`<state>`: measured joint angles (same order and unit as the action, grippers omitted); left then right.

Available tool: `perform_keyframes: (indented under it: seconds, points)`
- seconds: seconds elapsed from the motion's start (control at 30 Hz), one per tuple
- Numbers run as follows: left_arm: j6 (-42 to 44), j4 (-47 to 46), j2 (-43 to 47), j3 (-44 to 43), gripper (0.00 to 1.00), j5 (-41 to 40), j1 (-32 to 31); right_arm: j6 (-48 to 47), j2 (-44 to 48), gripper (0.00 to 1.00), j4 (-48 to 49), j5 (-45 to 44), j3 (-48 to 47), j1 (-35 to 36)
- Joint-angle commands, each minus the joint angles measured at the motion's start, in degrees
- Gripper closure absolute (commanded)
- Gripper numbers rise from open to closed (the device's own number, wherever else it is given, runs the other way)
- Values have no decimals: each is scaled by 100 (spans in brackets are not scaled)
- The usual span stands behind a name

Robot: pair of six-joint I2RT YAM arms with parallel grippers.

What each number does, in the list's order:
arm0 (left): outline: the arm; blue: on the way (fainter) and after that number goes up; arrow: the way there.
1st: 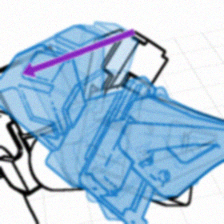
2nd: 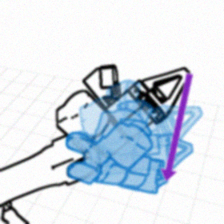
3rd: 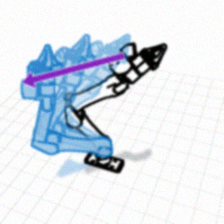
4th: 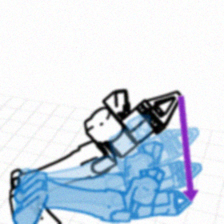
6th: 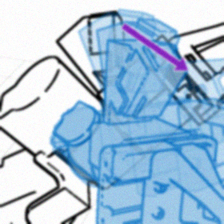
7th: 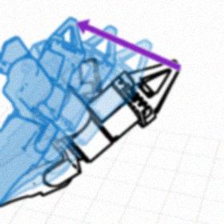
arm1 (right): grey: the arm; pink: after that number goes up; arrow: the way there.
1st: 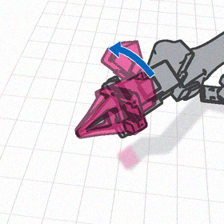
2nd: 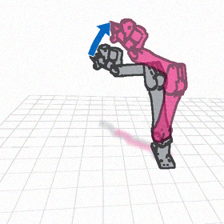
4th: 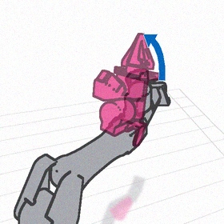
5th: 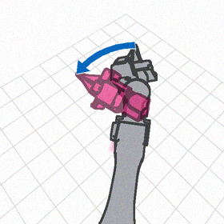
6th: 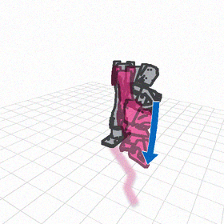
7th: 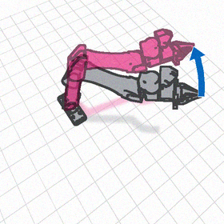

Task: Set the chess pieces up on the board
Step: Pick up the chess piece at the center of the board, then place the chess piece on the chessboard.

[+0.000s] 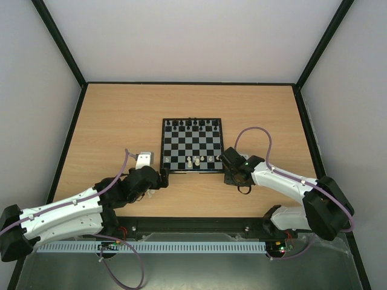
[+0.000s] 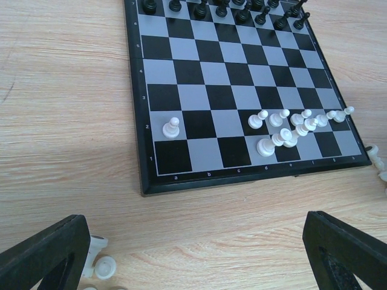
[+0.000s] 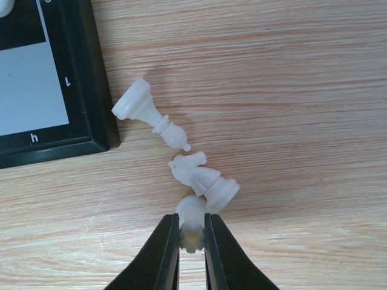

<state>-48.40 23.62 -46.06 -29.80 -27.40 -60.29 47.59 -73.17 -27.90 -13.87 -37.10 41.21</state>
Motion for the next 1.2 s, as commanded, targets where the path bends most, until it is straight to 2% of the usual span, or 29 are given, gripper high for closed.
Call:
perform_keyframes:
  seconds: [0.0,0.3,0.63,1.17]
  points:
    - [32,-78,-16,100,1,24,42,-50,-4,91,-173,-88,-101,-17]
    - [15,-58,-57,100,0,18,45,-373,70,91,-560,-175,-943,-27]
    - [-78,57,-62,53,1,-92,61,-914,-987,91,-244,30,-1655,-152]
    - [-202,92,-123,54,0,-171,70,-1287,-1749,91,55,411,-1931,-151]
